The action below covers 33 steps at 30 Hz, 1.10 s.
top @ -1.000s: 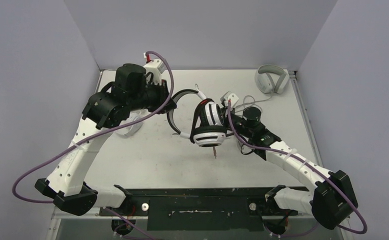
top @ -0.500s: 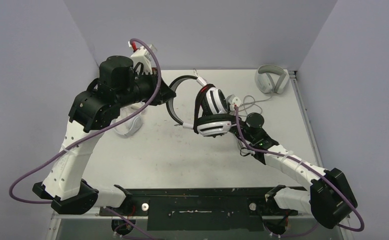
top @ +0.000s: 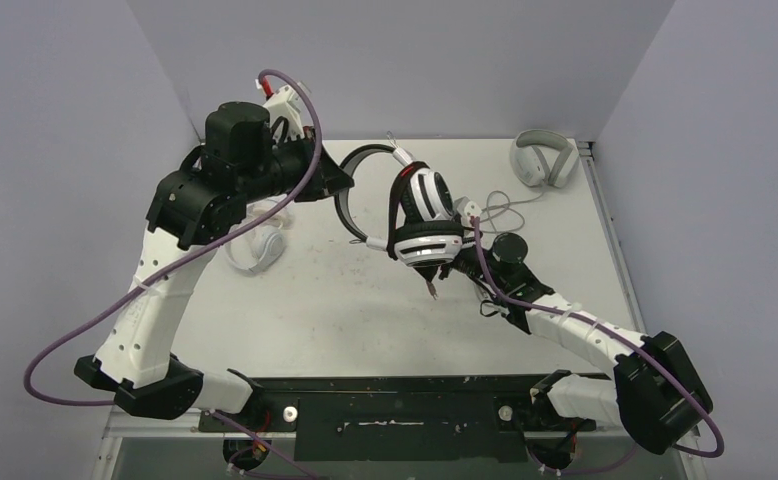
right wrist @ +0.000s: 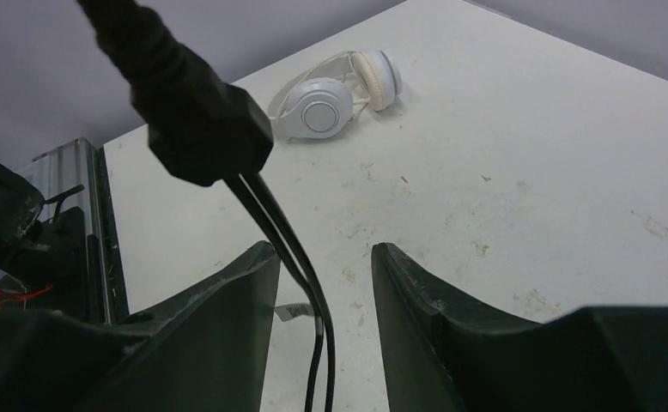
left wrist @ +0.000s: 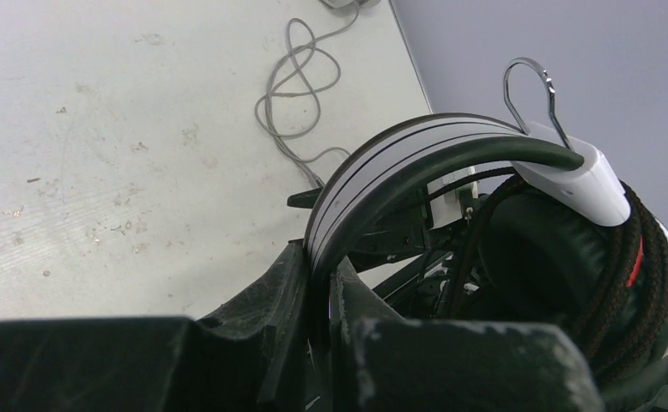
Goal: Wrap the headphones
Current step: Wrap the headphones cable around the headphones.
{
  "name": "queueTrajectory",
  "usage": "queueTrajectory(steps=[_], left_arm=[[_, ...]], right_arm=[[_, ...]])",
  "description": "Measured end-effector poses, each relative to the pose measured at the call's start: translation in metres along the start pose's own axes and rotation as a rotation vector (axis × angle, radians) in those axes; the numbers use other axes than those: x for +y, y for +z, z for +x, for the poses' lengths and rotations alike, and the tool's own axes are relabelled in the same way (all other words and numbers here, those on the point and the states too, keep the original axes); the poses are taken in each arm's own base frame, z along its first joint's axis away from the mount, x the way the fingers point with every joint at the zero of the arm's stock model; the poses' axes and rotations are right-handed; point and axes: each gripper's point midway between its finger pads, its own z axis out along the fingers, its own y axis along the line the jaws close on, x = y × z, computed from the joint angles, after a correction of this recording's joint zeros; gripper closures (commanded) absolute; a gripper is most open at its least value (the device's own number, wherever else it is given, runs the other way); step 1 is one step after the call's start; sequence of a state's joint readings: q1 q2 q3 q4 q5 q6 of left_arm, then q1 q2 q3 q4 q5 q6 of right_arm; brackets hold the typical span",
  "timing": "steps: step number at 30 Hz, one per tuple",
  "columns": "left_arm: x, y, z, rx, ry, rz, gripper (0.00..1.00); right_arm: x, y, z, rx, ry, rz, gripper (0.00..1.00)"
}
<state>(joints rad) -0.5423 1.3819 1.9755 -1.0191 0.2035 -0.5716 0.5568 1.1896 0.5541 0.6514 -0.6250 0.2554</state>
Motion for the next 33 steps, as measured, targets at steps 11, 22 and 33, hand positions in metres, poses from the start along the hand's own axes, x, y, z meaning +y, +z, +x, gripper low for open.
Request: queueTrajectory(steps=[11, 22, 33], left_arm=[[0.005, -0.001, -0.016, -0.043, -0.041, 0.011, 1.00], [0.004, 0.000, -0.019, -0.066, -0.062, 0.049, 1.00], [-0.008, 0.000, -0.022, -0.065, -0.091, 0.106, 1.00]], right_arm=[[-0.004, -0.012, 0.017, -0.007, 0.040, 0.015, 0.41], [-0.020, -0.029, -0.036, -0.137, 0.053, 0.039, 0.30], [-0.022, -0.020, -0.033, -0.121, 0.047, -0.020, 0.43]])
